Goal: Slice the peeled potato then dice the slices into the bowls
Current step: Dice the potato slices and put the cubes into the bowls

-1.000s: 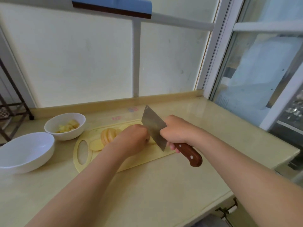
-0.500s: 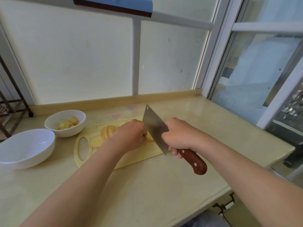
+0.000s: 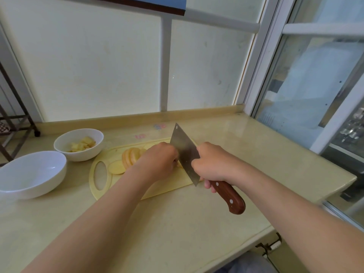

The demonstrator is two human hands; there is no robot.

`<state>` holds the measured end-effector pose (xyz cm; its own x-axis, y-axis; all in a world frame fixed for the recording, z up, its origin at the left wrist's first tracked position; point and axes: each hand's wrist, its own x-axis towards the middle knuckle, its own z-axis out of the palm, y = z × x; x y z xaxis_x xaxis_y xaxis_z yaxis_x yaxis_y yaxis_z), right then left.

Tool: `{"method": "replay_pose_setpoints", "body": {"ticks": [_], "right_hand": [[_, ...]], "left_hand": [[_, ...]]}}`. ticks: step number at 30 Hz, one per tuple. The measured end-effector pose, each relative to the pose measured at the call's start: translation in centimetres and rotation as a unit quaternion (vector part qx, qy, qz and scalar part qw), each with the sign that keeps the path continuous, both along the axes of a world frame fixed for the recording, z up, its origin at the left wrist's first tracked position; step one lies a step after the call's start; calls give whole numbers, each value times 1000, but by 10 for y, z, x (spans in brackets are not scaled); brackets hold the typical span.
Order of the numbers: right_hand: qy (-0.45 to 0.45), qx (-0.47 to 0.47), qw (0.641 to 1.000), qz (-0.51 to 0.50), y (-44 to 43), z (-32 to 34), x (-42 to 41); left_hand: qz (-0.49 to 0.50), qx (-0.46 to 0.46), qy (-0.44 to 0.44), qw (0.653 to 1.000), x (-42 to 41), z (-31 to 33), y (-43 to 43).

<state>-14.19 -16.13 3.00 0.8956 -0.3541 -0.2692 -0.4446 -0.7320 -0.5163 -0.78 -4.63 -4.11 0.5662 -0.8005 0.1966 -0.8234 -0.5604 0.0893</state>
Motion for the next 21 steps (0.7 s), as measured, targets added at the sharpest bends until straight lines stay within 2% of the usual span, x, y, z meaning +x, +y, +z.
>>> {"method": "replay_pose_setpoints", "body": {"ticks": [6,13,16,21], "right_hand": [[31,3,999,6,9,2,11],[4,36,999,-9,2,-5,32],[-43,89,994,-44,-13,-7,31],[-107,209,965,-117,-45,-7,12]], "left_hand": [[3,0,-2,1000,4,-3,-2],[2,10,0,1000,1,0,-1],[3,3,5,1000,-2,2,0],[1,-14,14,1000,-1,1,3]]}}
